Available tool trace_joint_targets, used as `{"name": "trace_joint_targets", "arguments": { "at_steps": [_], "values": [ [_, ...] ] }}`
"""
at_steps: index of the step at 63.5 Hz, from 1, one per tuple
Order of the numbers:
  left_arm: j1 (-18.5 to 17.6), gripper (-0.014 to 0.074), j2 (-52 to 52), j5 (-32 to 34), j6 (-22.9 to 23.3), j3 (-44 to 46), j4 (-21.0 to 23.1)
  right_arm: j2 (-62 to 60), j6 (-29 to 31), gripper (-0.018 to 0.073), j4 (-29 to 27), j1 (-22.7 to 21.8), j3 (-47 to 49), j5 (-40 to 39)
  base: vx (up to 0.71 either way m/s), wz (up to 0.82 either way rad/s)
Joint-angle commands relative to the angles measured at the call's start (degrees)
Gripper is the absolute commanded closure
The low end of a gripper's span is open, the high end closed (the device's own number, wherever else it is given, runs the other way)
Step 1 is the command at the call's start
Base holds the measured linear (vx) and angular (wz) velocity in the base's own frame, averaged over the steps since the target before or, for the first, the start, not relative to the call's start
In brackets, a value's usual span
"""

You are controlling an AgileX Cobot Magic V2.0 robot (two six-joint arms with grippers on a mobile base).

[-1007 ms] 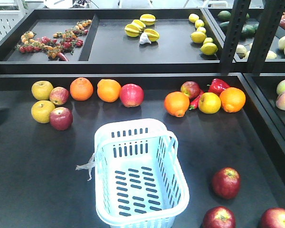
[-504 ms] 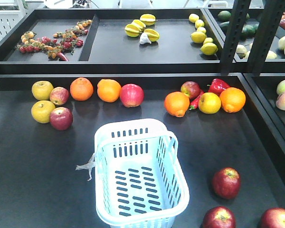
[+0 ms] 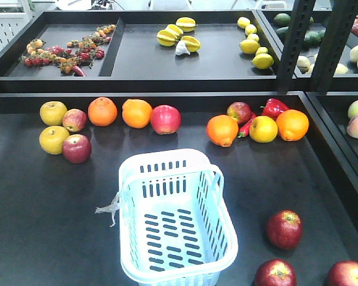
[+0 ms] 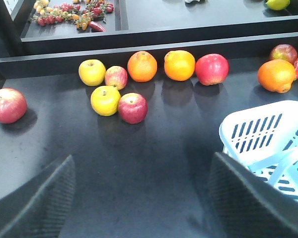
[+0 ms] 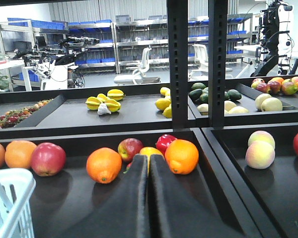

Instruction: Pick three apples into basket with both arms

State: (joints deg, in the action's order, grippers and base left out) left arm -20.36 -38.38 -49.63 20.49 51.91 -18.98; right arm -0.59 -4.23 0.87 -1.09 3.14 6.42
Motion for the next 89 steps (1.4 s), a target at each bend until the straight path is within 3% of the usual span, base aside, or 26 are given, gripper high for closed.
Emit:
{"name": "trace_joint_targets", "arguments": {
  "at_steps": [1, 29, 55, 62, 81, 89],
  "values": [
    [-0.1, 0.0053, 0.0, 3.3, 0.6, 1.7, -1.0, 0.6, 0.1, 0.0568, -0.1, -0.1, 7.9, 3.5, 0.00, 0.00],
    [-0.1, 0.0053, 0.0, 3.3, 0.6, 1.7, -1.0, 27.6, 0.5, 0.0568, -4.3, -0.1, 36.9, 45.8, 0.00, 0.00],
    [-0.1, 0.0053, 0.0, 3.3, 0.6, 1.7, -1.0, 39.9, 2.0, 0.0536, -4.3, -0.1, 39.1, 53.2, 0.00, 0.00],
    [-0.1, 0.0053, 0.0, 3.3, 0.6, 1.7, -1.0, 40.1, 5.4, 0.0461, -4.3, -0.1, 39.1, 54.8, 0.00, 0.00],
    [-0.1, 0.0053, 0.0, 3.3, 0.6, 1.7, -1.0, 40.0, 11.4, 0.0031, -4.3, -0.1, 39.1, 57.1, 0.00, 0.00],
    [-0.1, 0.0053, 0.0, 3.3, 0.6, 1.7, -1.0, 40.0, 13.5, -0.0066, -4.3, -0.1, 39.1, 57.2, 0.00, 0.00]
  ]
}}
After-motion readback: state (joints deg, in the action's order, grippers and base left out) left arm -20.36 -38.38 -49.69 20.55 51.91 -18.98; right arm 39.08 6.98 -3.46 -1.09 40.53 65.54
